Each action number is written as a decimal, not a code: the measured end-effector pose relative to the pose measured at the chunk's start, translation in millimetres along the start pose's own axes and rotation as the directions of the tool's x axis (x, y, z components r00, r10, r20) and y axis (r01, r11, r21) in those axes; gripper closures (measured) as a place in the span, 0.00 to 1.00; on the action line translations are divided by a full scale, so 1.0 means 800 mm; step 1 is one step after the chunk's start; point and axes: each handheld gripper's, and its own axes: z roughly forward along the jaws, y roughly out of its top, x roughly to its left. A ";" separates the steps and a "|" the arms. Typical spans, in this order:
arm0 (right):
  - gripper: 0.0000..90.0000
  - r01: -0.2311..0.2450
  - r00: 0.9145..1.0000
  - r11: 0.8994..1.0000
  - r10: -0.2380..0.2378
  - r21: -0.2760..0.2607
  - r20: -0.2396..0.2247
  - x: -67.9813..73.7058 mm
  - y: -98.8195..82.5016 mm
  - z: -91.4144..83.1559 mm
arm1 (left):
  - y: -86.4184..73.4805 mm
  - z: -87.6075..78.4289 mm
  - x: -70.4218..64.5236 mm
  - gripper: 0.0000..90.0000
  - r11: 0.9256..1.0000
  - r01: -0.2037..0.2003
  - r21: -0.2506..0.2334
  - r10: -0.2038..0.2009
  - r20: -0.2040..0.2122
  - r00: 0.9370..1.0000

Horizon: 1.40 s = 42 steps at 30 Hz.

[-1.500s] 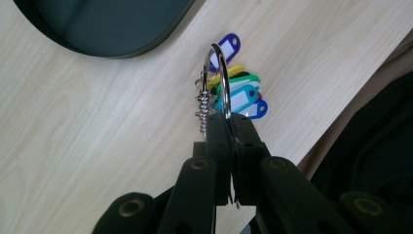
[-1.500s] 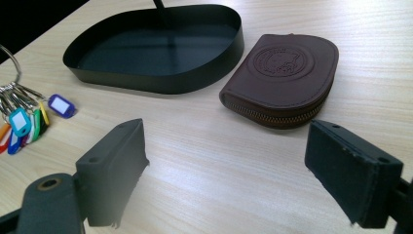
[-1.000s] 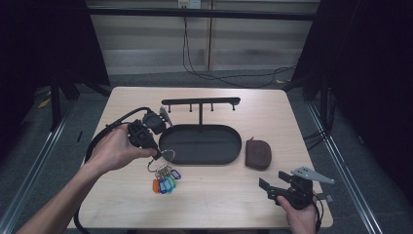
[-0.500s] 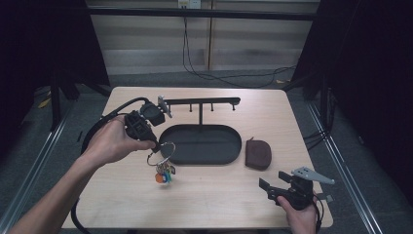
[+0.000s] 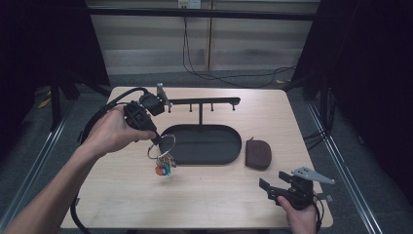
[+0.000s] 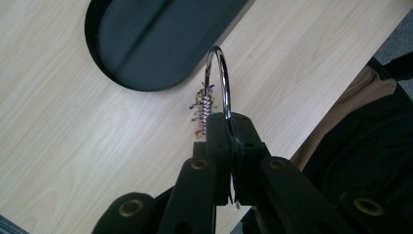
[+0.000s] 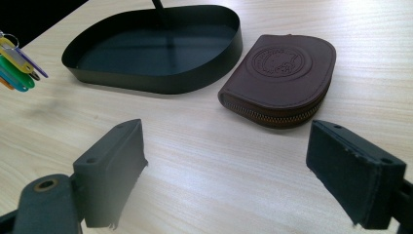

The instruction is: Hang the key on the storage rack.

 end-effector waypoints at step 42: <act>0.16 0.003 1.000 1.000 -0.002 0.008 -0.009 0.000 0.000 0.001 | 0.058 -0.013 0.063 0.98 0.995 0.091 -0.033 -0.091 0.006 0.996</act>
